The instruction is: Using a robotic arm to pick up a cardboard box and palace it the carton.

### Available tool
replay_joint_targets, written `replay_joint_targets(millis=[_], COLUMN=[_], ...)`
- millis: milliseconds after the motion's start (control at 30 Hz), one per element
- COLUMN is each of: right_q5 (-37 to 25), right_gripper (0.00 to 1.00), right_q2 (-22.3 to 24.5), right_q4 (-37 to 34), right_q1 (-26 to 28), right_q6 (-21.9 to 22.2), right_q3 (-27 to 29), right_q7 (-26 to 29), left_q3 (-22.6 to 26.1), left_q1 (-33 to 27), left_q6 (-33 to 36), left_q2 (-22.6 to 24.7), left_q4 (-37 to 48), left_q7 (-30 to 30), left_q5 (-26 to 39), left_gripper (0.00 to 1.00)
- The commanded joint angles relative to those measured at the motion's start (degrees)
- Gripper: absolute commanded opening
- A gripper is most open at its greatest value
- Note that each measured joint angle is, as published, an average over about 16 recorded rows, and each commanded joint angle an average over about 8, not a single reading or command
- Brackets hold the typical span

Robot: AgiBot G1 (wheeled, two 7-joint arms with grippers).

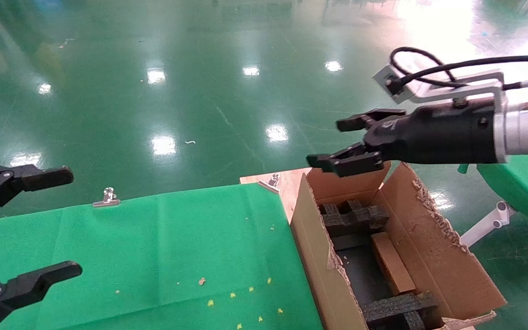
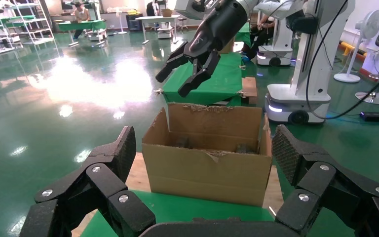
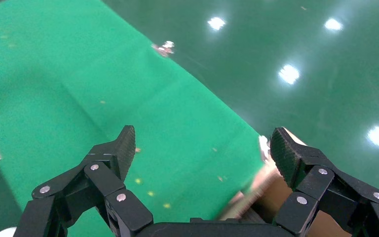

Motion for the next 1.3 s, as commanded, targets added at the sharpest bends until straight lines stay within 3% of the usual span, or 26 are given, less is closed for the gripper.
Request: replay_joint_targets(millis=[33,1300], right_q5=[0.7,12.9], right_gripper=[1.00,1.00], right_q2=[-0.6,-11.8], right_q4=[-0.2,-3.3], right_q1=[-2.0,-38.8], right_q6=[-1.1,-20.6], right_q3=[2.4,46.8], right_q7=[-1.3,-25.2], left_q3=[0.0,0.0], left_q1=[0.0,0.0], left_q6=[0.0,0.0], left_q2=[0.0,0.0], left_q4=[0.0,0.0], left_q7=[0.0,0.0], left_q5=[0.0,0.0], left_gripper=[1.00,1.00])
